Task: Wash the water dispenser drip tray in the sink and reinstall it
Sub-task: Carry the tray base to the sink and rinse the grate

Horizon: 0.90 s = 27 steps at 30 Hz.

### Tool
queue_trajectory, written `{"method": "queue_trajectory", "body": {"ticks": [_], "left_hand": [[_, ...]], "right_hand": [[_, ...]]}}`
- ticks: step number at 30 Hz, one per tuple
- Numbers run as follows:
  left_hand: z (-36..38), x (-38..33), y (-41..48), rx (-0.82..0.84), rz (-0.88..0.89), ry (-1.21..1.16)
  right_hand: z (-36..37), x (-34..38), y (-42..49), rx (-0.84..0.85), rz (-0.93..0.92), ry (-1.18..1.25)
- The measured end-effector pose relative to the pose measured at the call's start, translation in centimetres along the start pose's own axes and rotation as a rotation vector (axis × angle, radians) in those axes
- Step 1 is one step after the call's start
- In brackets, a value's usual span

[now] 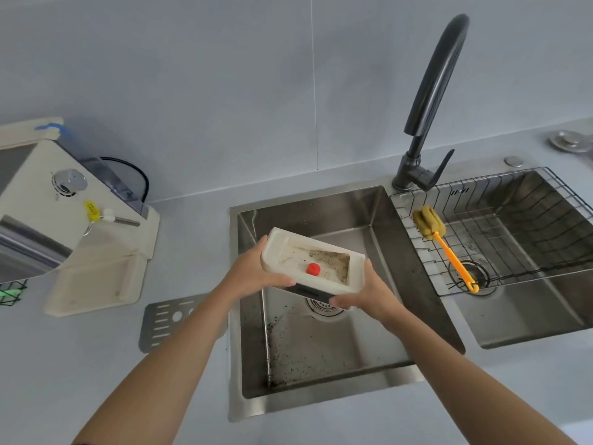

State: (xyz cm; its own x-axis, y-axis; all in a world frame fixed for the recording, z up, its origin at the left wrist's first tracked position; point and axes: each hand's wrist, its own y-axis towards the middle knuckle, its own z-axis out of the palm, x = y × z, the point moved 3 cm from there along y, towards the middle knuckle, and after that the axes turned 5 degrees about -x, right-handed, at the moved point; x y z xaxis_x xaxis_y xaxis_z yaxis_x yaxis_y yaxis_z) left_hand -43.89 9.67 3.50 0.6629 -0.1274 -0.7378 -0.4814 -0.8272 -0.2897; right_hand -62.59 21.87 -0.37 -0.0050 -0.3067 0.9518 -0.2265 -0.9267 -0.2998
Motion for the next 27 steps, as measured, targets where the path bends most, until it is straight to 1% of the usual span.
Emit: {"method": "queue_trajectory", "body": {"ticks": [6, 11, 14, 17, 21, 24, 27], "left_hand": [[-0.5, -0.3, 1.8, 0.034, -0.002, 0.048], [-0.7, -1.6, 3.5, 0.132, -0.004, 0.126], [-0.5, -2.3, 4.7, 0.164, -0.002, 0.195], [-0.3, -3.1, 5.6, 0.189, -0.015, 0.284], [0.2, -4.1, 6.6, 0.21, -0.025, 0.383], [0.4, -4.6, 7.0, 0.227, -0.041, 0.414], [0.4, -5.3, 7.3, 0.247, -0.048, 0.439]], "right_hand": [[0.4, -0.8, 0.9, 0.058, 0.037, 0.134], [0.6, -1.6, 0.8, 0.05, 0.079, 0.217], [0.9, -2.8, 0.9, 0.03, 0.155, 0.236], [1.4, -4.0, 0.6, 0.035, 0.277, 0.284], [2.1, -5.0, -0.1, 0.043, 0.438, 0.48], [2.6, -5.3, -0.4, 0.024, 0.501, 0.619], [3.0, -4.7, -0.7, 0.061, 0.507, 0.686]]}}
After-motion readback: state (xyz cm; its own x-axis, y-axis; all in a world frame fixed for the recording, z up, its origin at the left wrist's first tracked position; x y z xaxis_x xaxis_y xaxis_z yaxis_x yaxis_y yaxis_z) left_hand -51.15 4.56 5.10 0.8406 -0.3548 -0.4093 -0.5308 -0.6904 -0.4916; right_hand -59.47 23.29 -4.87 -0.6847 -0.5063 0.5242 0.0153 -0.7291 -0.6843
